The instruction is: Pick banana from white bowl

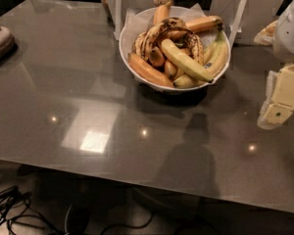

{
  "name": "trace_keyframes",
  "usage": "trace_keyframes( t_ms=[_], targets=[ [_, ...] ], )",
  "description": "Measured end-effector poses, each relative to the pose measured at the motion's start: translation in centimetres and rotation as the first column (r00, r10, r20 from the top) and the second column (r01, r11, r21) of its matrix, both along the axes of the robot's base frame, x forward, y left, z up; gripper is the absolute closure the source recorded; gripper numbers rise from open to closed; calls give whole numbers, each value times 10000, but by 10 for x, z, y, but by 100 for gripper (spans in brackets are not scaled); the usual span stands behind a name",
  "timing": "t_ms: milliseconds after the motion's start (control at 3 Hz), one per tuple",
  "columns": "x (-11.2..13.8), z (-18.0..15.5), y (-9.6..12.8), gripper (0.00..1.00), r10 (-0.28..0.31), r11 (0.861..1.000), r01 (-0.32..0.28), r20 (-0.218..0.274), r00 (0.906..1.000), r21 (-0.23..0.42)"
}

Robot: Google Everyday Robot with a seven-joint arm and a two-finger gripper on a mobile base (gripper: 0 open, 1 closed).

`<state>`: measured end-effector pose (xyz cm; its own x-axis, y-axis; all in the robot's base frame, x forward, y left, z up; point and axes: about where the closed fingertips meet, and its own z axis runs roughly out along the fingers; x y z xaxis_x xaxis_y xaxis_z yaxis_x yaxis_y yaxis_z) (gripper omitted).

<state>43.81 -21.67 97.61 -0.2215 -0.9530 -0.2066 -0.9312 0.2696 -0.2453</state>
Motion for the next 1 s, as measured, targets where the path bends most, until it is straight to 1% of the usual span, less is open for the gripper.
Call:
trace_keyframes(
  t_ms=[333, 667, 1000],
  targets=[
    [0, 0, 0, 0, 0, 10000, 0, 1, 10000, 2],
    [11, 2, 15, 0, 63, 9973, -84, 279, 9996, 732],
    [38, 8, 47, 0, 213, 9855, -317, 643, 9977, 1664]
  ],
)
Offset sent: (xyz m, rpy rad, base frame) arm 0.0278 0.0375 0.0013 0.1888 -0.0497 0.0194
